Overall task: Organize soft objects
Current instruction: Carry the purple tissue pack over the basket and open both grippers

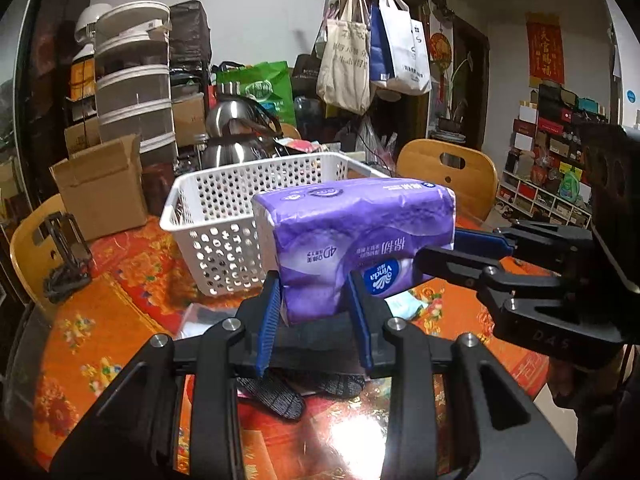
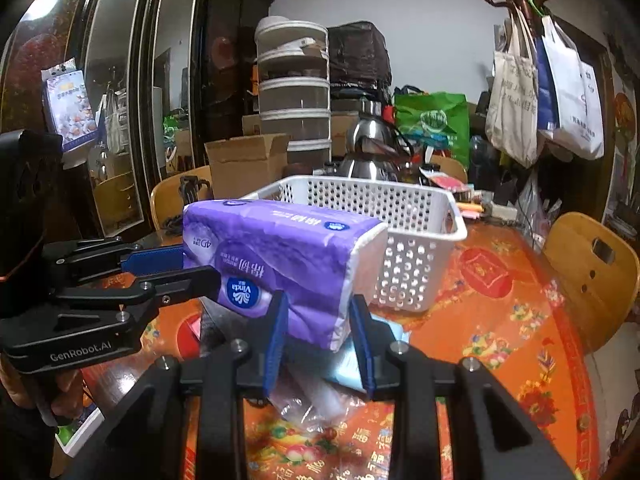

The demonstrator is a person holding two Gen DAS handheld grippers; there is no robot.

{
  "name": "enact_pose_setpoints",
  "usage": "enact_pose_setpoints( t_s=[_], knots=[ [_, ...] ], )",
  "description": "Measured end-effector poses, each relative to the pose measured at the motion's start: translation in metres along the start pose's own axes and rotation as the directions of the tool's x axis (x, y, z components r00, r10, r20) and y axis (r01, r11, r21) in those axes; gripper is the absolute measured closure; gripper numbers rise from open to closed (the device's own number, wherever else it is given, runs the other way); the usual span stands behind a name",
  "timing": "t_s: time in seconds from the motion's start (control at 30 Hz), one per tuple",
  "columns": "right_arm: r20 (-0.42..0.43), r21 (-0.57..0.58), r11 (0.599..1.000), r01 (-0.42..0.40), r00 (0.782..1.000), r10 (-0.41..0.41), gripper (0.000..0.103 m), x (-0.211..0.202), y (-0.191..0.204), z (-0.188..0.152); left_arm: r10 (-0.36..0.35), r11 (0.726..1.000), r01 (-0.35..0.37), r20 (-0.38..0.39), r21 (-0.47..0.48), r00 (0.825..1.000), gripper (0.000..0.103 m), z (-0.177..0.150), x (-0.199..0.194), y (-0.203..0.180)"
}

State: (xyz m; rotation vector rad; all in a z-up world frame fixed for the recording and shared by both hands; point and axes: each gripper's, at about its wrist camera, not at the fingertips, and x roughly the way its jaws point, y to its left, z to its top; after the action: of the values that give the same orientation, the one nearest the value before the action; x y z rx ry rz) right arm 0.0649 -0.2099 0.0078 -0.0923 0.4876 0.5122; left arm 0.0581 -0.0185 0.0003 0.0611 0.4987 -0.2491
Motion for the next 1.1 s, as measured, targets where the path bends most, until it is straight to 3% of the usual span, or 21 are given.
enact_pose_setpoints(
  t_s=[0.63,1.1],
  knots=[
    [0.046,0.000,1.000,-0.005,0.999,0.005,0.073,0.004,-0.006,0.053,0.027,0.999,-0.028,0.059,0.022,0.998,0.072,0.065,-0.002,0.014],
    [0.009,0.024,1.000,0.001,1.000,-0.002,0.073,0.044,-0.033,0.099,0.046,0.999,-0.046,0.022,0.027,0.999,0.072,0.126,0.064,0.034]
  ],
)
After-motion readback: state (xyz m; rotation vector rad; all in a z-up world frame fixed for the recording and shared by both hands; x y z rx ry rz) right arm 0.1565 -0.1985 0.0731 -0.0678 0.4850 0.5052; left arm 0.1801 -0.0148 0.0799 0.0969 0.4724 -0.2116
